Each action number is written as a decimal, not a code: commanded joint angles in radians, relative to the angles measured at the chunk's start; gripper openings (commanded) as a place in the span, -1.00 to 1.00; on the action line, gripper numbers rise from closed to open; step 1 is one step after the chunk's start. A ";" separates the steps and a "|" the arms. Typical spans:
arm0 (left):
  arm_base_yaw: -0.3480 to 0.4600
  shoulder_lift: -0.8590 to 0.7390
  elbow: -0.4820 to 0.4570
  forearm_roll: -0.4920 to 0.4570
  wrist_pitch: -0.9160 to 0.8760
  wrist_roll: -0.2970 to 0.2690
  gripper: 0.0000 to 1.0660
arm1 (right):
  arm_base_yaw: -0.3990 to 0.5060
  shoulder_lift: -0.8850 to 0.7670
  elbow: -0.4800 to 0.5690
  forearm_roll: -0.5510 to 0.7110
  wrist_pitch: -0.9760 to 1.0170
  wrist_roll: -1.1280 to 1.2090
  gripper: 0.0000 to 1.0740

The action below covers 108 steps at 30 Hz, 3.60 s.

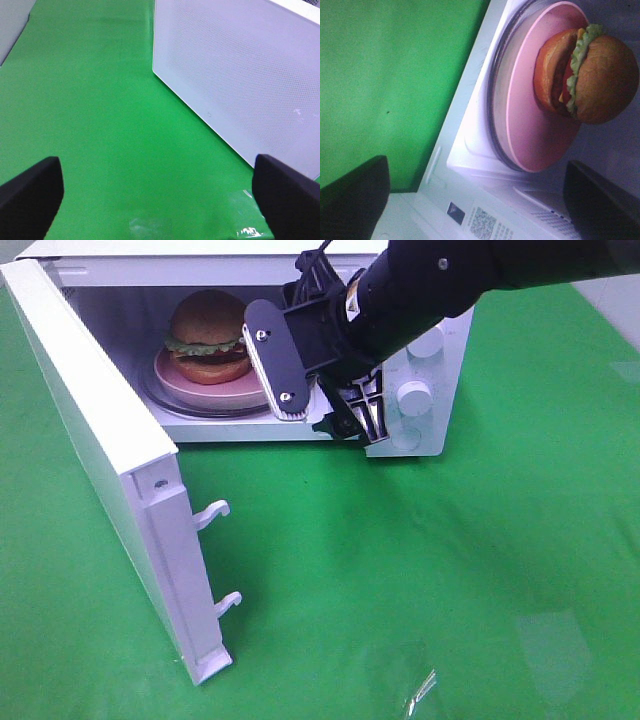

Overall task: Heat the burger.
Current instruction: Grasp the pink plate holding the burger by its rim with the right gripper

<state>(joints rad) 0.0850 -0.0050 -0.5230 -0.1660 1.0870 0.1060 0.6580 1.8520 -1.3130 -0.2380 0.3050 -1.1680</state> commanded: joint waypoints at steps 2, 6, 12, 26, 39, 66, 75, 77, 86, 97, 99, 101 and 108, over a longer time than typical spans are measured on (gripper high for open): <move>0.001 -0.006 0.004 -0.008 -0.014 0.002 0.76 | 0.007 0.051 -0.052 0.006 -0.009 0.012 0.67; 0.001 -0.006 0.004 -0.008 -0.014 0.002 0.76 | 0.007 0.080 -0.076 0.021 -0.011 0.012 0.66; 0.001 -0.006 0.004 -0.008 -0.014 0.002 0.76 | 0.007 0.155 -0.141 0.025 -0.010 0.027 0.63; 0.001 -0.006 0.004 -0.008 -0.014 0.002 0.76 | 0.005 0.294 -0.278 0.038 0.000 0.068 0.61; 0.001 -0.006 0.004 -0.005 -0.014 0.002 0.76 | -0.006 0.409 -0.409 0.099 0.019 0.068 0.57; 0.001 -0.006 0.004 -0.004 -0.014 0.002 0.76 | -0.060 0.512 -0.525 0.106 -0.002 0.061 0.48; 0.001 -0.006 0.004 -0.004 -0.014 0.002 0.76 | -0.038 0.554 -0.541 0.117 0.008 0.060 0.44; 0.001 -0.006 0.004 -0.004 -0.014 0.002 0.76 | -0.038 0.561 -0.548 0.134 0.010 0.055 0.43; 0.001 -0.006 0.004 -0.004 -0.014 0.002 0.76 | -0.038 0.578 -0.562 0.158 0.005 0.056 0.29; 0.001 -0.006 0.004 -0.004 -0.014 0.002 0.76 | -0.038 0.580 -0.562 0.179 -0.006 0.056 -0.11; 0.001 -0.006 0.004 -0.004 -0.014 0.002 0.76 | -0.038 0.580 -0.562 0.186 -0.006 0.056 -0.50; 0.001 -0.006 0.004 -0.004 -0.014 0.002 0.76 | -0.038 0.580 -0.562 0.186 -0.006 0.056 -0.64; 0.001 -0.006 0.004 -0.004 -0.014 0.002 0.76 | -0.028 0.569 -0.562 0.191 0.023 0.056 -1.00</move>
<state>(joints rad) 0.0850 -0.0050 -0.5230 -0.1650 1.0870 0.1060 0.6380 2.4130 -1.8730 -0.0460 0.3310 -1.1170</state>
